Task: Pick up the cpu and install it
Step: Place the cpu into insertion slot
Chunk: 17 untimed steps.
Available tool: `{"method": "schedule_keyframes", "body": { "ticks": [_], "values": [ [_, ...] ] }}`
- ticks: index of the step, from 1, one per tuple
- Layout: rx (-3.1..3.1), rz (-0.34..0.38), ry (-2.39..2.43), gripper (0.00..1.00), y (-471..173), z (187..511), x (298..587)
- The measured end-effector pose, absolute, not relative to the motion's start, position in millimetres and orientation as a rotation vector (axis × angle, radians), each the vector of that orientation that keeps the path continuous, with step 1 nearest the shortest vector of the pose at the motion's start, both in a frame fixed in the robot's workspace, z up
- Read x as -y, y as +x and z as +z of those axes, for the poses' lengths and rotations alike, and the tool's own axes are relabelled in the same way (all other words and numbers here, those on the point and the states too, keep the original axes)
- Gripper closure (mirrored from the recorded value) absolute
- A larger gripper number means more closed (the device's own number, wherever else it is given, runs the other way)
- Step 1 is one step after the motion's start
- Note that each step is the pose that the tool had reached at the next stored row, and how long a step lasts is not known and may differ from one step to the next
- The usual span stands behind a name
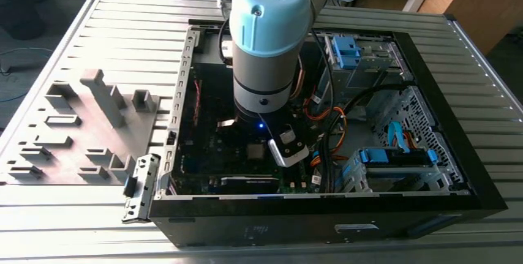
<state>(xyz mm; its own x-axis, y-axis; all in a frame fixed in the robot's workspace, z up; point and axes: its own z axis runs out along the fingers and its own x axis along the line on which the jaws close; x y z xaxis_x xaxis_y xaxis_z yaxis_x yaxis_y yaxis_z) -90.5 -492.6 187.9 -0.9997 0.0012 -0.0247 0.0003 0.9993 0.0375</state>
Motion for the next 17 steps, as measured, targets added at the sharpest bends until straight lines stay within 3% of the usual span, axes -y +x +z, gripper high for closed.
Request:
{"method": "schedule_keyframes", "body": {
  "ticks": [17],
  "values": [
    [-3.116, 0.084, 0.002, 0.53, -90.5, 191.6, 495.1]
  ]
}}
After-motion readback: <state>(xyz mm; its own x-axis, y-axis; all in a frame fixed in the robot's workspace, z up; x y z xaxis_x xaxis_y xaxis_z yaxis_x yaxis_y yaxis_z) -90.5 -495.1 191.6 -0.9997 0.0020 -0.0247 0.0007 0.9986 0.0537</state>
